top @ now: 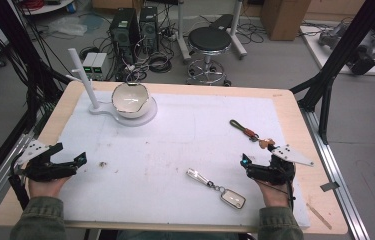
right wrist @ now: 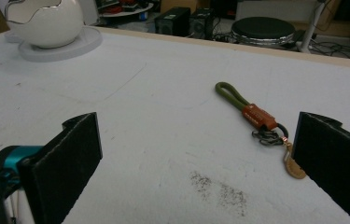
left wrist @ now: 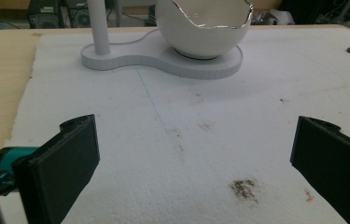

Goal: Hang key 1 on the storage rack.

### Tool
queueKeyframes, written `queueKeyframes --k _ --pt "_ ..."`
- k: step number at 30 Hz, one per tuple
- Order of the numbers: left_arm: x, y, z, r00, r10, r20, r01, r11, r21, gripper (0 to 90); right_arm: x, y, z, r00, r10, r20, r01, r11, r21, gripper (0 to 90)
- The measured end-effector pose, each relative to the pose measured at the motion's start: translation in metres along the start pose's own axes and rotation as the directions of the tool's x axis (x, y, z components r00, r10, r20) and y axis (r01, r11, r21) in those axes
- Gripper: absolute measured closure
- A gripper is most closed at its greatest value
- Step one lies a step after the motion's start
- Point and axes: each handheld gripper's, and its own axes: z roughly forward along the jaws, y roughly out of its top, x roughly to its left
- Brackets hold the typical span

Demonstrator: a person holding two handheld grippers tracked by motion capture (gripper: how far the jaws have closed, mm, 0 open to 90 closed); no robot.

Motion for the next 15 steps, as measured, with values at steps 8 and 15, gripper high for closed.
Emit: queueKeyframes --k 8,15 --pt "0.000 0.000 -0.005 0.9998 0.002 -0.021 -0.003 0.9992 -0.040 1.7 -0.008 0.011 0.011 0.9997 0.017 0.017 -0.017 1.000 0.023 0.6" --pt "0.000 0.001 -0.004 0.9997 0.001 -0.025 -0.002 0.9989 -0.047 1.7 -0.013 0.024 0.015 0.9995 0.026 0.020 -0.027 0.999 0.020 0.6"
